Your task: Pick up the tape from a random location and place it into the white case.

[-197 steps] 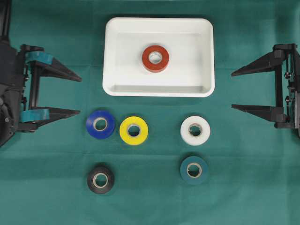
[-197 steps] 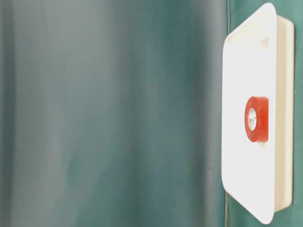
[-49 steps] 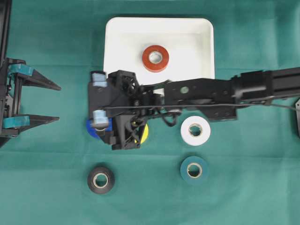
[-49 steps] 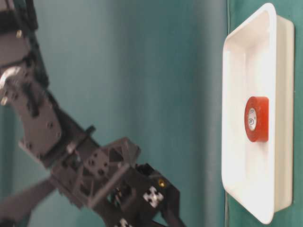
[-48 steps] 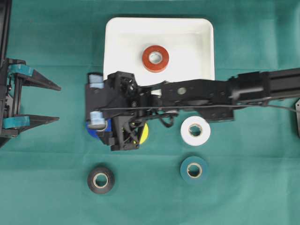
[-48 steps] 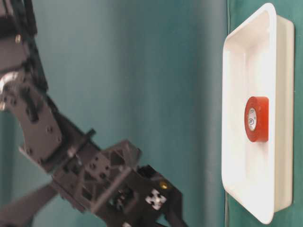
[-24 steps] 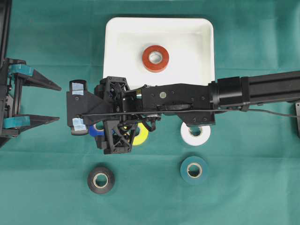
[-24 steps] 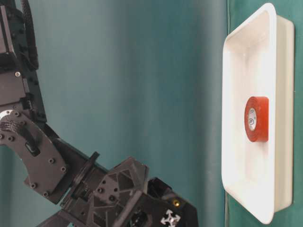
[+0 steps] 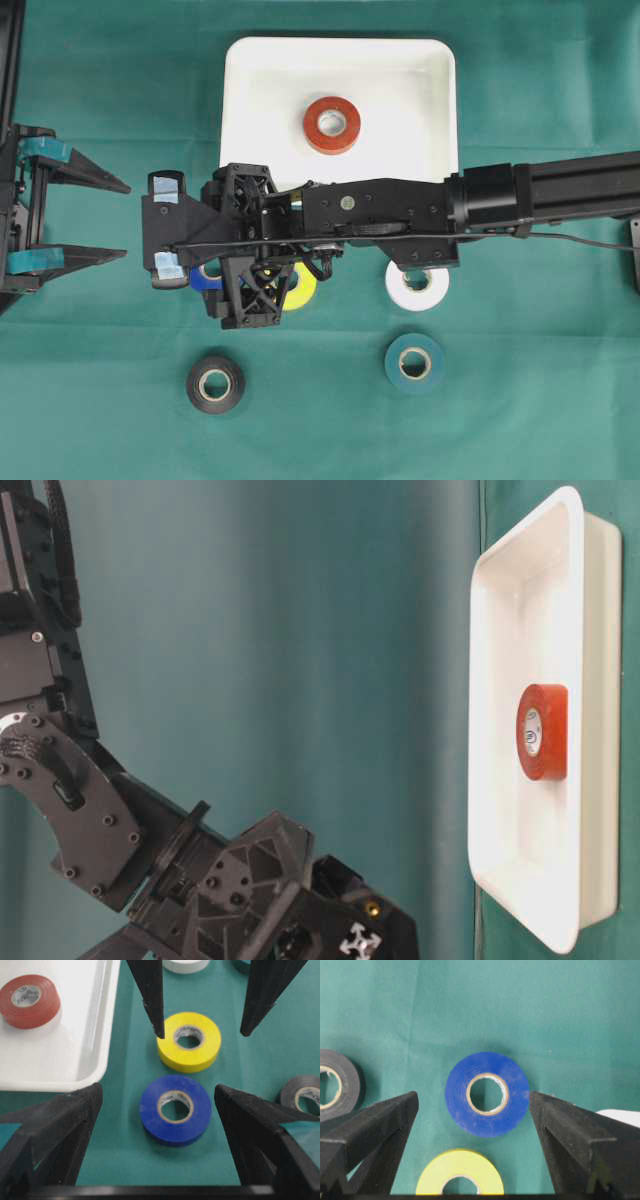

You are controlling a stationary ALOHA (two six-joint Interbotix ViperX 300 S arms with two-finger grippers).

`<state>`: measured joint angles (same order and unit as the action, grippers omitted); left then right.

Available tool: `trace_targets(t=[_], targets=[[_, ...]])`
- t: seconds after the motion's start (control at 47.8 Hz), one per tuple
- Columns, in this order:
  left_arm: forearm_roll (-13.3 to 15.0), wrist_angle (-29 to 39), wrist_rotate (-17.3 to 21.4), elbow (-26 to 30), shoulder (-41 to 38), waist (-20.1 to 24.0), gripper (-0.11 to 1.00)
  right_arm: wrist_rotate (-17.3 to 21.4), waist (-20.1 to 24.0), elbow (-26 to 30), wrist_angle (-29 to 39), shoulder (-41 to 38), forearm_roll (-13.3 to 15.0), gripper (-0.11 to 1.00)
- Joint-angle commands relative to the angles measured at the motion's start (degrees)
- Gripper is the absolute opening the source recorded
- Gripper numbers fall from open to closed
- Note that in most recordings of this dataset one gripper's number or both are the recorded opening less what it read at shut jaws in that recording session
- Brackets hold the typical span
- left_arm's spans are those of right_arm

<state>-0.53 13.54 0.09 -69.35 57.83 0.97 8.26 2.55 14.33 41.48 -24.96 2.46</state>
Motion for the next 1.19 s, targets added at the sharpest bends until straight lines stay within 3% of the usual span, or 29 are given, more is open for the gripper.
trace_targets(t=[0.0,0.565,1.171], targets=[[0.1,-0.4,-0.1,0.8,-0.5,-0.1,0.97,0.1,0.1,1.5,-0.3,1.3,0.1,0.92],[0.1,-0.3,-0.1,0.7,-0.5,-0.1,0.97,0.3,0.1,1.3,-0.2,0.9,0.1,0.92],[0.1,-0.3,0.0,0.6,-0.5,-0.2,0.97,0.9,0.2,1.2,-4.7,-7.9,-0.3,0.92]])
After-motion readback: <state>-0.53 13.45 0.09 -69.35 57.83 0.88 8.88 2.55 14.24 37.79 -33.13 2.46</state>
